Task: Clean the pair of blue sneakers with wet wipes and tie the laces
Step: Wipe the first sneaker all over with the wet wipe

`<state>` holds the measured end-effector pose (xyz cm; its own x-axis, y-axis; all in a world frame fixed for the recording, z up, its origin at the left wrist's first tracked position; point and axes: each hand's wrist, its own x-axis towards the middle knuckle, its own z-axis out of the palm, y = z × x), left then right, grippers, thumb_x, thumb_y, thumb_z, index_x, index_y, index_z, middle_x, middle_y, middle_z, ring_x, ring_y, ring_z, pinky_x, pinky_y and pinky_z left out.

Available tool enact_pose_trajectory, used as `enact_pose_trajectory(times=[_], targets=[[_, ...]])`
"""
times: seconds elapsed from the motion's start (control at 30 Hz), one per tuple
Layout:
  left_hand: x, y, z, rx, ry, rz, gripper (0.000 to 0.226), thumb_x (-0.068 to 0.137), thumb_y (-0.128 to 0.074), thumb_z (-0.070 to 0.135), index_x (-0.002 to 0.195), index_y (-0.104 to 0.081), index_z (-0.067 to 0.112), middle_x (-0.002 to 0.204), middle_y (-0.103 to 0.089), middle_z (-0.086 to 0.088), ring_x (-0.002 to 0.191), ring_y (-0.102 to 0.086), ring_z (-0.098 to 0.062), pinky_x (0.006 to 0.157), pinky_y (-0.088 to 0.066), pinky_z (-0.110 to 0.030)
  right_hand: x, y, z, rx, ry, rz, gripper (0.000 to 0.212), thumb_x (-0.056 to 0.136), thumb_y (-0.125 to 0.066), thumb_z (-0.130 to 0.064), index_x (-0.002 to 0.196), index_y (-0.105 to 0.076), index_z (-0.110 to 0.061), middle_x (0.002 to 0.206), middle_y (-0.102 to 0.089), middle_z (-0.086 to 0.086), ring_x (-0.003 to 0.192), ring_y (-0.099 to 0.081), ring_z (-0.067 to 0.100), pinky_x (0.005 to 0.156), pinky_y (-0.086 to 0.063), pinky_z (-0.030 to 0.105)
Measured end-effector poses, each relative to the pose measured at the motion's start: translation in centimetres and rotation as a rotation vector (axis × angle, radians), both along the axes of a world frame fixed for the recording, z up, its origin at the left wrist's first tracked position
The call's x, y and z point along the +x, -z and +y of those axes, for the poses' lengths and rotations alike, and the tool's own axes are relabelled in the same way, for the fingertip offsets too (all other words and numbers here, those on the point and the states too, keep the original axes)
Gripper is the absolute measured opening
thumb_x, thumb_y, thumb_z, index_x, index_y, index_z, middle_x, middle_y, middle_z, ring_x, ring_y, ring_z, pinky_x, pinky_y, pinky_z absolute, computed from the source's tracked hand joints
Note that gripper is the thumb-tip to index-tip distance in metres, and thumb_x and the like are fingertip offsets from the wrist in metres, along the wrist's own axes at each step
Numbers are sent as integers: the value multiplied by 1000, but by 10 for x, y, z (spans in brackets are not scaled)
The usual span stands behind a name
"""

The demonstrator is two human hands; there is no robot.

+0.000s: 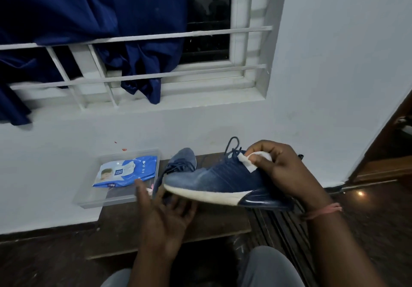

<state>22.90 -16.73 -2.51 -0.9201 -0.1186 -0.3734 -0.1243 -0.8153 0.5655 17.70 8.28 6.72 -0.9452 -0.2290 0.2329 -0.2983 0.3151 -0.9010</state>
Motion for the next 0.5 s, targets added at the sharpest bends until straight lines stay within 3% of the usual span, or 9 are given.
enact_pose_trajectory(times=[0.1, 0.17, 0.23, 0.33, 0.43, 0.5], targets=[[25, 16, -8, 365, 232, 83, 115, 51, -69, 90, 137, -64, 15, 145, -57, -19, 137, -48, -48, 116, -20, -71, 2, -1, -8, 42, -80, -8, 17, 91, -67, -3, 87, -76, -17, 89, -75, -4, 85, -69, 11, 77, -49, 17], [39, 29, -11, 394, 320, 101, 119, 54, -70, 92, 145, -56, 16, 152, -49, -20, 140, -41, -51, 116, -18, -72, 4, 6, -17, 86, -104, -6, 18, 92, -68, -8, 87, -75, -23, 90, -75, -6, 87, -69, 12, 80, -52, 25], [46, 33, -10, 331, 316, 131, 123, 48, -79, 87, 148, -53, 20, 154, -46, -19, 141, -39, -50, 115, -18, -74, 3, 16, -27, 168, -77, 37, 17, 92, -67, -14, 87, -74, -29, 92, -74, -12, 89, -67, 8, 83, -53, 33], [40, 20, -10, 191, 153, 255, 128, 43, -89, 75, 151, -49, 19, 153, -49, -16, 142, -41, -44, 114, -16, -77, 4, 35, -37, 175, -35, 46, 14, 92, -64, -23, 89, -72, -35, 95, -72, -13, 94, -65, 11, 86, -53, 42], [31, -10, -14, 8, 30, 214, 155, 23, -98, 65, 153, -38, 6, 150, -51, -21, 139, -46, -44, 115, -26, -72, 10, 43, -40, 166, 39, 94, 14, 92, -60, -29, 90, -70, -40, 96, -69, -13, 102, -60, 13, 89, -50, 44], [32, -19, -12, -109, -18, 153, 149, 19, -102, 52, 149, -45, 5, 144, -56, -21, 134, -53, -41, 111, -39, -65, 12, 45, -48, 70, 84, 122, 20, 94, -61, -19, 87, -69, -36, 95, -70, -13, 99, -61, 11, 88, -51, 42]])
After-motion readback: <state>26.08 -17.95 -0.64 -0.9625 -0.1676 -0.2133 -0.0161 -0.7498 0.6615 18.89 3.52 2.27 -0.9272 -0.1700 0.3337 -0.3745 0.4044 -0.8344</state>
